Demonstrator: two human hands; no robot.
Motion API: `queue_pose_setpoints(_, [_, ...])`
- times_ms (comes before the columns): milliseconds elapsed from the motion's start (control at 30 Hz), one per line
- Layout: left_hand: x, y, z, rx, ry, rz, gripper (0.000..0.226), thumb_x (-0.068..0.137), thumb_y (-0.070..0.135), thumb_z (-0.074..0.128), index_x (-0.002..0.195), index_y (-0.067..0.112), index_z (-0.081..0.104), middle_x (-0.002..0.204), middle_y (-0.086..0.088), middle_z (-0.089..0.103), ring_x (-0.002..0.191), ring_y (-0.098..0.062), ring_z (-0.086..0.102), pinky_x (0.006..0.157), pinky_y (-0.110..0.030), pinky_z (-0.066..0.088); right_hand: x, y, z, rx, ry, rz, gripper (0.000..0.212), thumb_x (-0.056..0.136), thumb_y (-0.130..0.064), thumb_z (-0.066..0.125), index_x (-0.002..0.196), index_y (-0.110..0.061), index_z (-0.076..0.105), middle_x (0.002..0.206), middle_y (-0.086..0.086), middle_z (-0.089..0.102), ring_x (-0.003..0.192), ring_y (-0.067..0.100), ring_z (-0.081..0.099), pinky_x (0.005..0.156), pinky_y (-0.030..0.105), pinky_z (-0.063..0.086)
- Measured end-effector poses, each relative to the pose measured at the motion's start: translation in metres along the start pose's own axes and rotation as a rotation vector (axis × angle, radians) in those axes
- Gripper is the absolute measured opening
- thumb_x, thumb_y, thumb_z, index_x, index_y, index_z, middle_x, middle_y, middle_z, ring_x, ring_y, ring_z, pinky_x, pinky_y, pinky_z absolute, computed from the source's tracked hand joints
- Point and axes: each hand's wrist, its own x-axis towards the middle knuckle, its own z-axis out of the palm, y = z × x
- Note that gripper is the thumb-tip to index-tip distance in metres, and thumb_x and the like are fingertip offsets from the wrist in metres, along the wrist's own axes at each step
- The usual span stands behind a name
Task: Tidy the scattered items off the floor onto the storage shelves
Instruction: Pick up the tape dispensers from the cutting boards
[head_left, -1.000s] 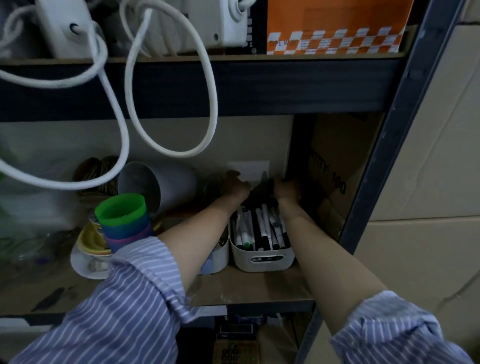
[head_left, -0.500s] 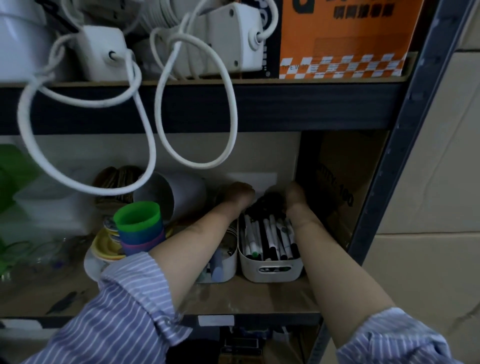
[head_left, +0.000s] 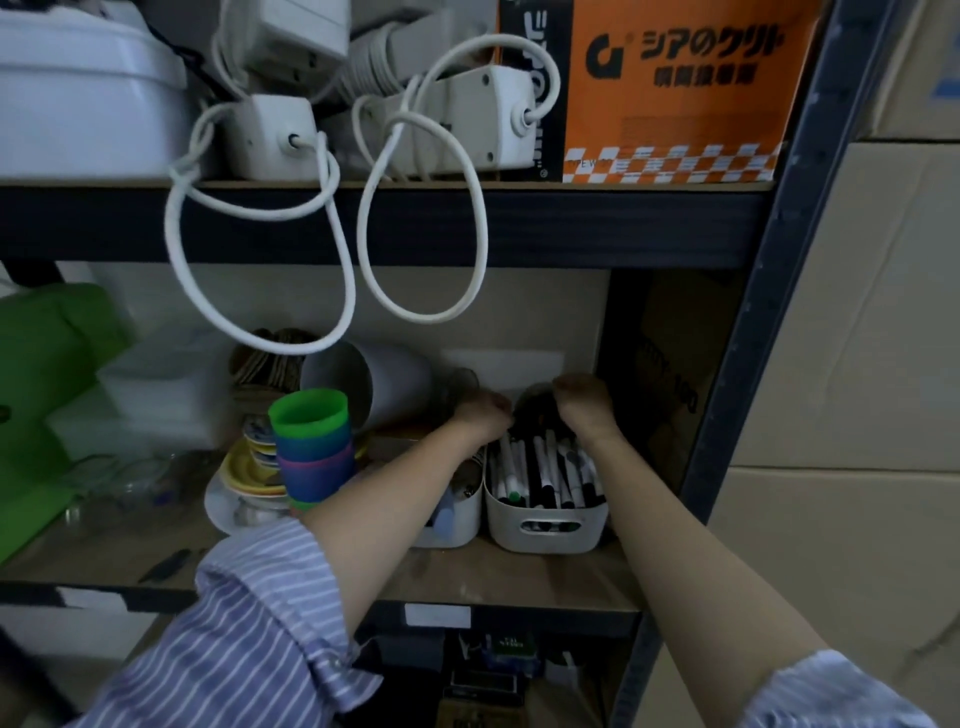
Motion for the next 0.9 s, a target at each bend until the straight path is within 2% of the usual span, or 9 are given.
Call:
queue_pose_setpoints(67, [-0.008, 0.004, 0.002, 0.089, 0.005, 0.027, 0.016, 0.096, 0.016, 0.050, 0.100, 0.013, 0.066, 0.112, -0.006, 0.062, 0.106, -0.023, 0.058, 0.079, -0.019, 0.040, -0.015, -0.001, -0.004, -0.106, -0.022, -0.062, 0.023, 0.097, -0.005, 0.048, 0.094, 0.006, 0.068, 0.094, 0.007, 0.062, 0.091, 0.020, 0.058, 0.069, 0.020, 0.042])
queue_pose_setpoints(200, [-0.037, 0.014, -0.003, 0.157, 0.145, 0.100, 0.029, 0.097, 0.015, 0.044, 0.069, 0.017, 0.052, 0.086, -0.008, 0.063, 0.086, -0.027, 0.060, 0.059, -0.024, 0.033, -0.039, -0.006, -0.010, -0.139, 0.006, -0.169, 0.022, 0.094, -0.007, 0.052, 0.107, -0.006, 0.070, 0.114, 0.010, 0.068, 0.109, 0.024, 0.061, 0.084, 0.019, 0.044])
queue_pose_setpoints(267, [-0.058, 0.013, -0.008, 0.140, 0.266, 0.133, 0.026, 0.096, 0.012, 0.045, 0.073, 0.016, 0.057, 0.086, -0.009, 0.064, 0.083, -0.025, 0.059, 0.063, -0.024, 0.033, -0.050, -0.010, -0.011, -0.134, 0.010, -0.234, 0.024, 0.094, -0.008, 0.051, 0.109, -0.007, 0.070, 0.116, 0.009, 0.068, 0.110, 0.023, 0.062, 0.089, 0.018, 0.043])
queue_pose_setpoints(333, [-0.075, 0.004, -0.011, 0.041, 0.409, 0.174, 0.018, 0.095, 0.011, 0.051, 0.093, 0.011, 0.069, 0.098, -0.009, 0.069, 0.092, -0.023, 0.062, 0.072, -0.020, 0.039, -0.061, -0.014, -0.007, -0.148, -0.017, -0.322, 0.026, 0.095, -0.009, 0.050, 0.114, -0.007, 0.069, 0.118, 0.009, 0.067, 0.110, 0.023, 0.061, 0.093, 0.022, 0.046])
queue_pose_setpoints(400, [-0.095, -0.008, -0.015, -0.063, 0.527, 0.226, 0.022, 0.092, 0.006, 0.056, 0.109, 0.008, 0.069, 0.106, -0.009, 0.071, 0.099, -0.021, 0.064, 0.079, -0.016, 0.041, -0.075, -0.019, 0.002, -0.141, -0.079, -0.423, 0.025, 0.096, -0.011, 0.053, 0.114, -0.006, 0.069, 0.113, 0.010, 0.069, 0.105, 0.024, 0.064, 0.087, 0.025, 0.049])
queue_pose_setpoints(467, [-0.118, -0.019, -0.021, -0.104, 0.646, 0.255, 0.025, 0.090, 0.003, 0.058, 0.112, 0.008, 0.067, 0.106, -0.009, 0.070, 0.099, -0.020, 0.065, 0.082, -0.020, 0.046, -0.092, -0.024, 0.015, -0.132, -0.120, -0.522, 0.023, 0.095, -0.012, 0.056, 0.113, -0.007, 0.069, 0.107, 0.009, 0.071, 0.098, 0.023, 0.066, 0.079, 0.021, 0.046])
queue_pose_setpoints(567, [-0.154, -0.038, -0.032, -0.188, 0.781, 0.278, 0.024, 0.090, 0.001, 0.058, 0.110, 0.012, 0.065, 0.106, -0.003, 0.068, 0.094, -0.011, 0.065, 0.083, -0.021, 0.053, -0.123, -0.036, 0.034, -0.097, -0.140, -0.620, 0.023, 0.095, -0.013, 0.057, 0.113, -0.008, 0.069, 0.106, 0.007, 0.072, 0.095, 0.019, 0.066, 0.079, 0.020, 0.045])
queue_pose_setpoints(733, [-0.223, -0.086, -0.062, -0.159, 1.013, 0.229, 0.021, 0.089, 0.002, 0.058, 0.104, 0.015, 0.064, 0.104, -0.001, 0.065, 0.092, -0.008, 0.062, 0.080, -0.018, 0.050, -0.188, -0.050, 0.074, 0.027, -0.164, -0.802, 0.018, 0.088, -0.010, 0.059, 0.102, -0.007, 0.069, 0.097, 0.008, 0.070, 0.092, 0.024, 0.065, 0.082, 0.035, 0.051])
queue_pose_setpoints(900, [-0.308, -0.148, -0.088, -0.076, 1.096, 0.029, 0.024, 0.086, -0.002, 0.057, 0.106, 0.008, 0.065, 0.102, -0.003, 0.064, 0.088, -0.011, 0.060, 0.075, -0.022, 0.051, -0.258, -0.060, 0.126, -0.004, -0.446, -0.929, 0.022, 0.085, -0.010, 0.060, 0.105, -0.008, 0.066, 0.104, 0.009, 0.069, 0.098, 0.024, 0.064, 0.085, 0.034, 0.049])
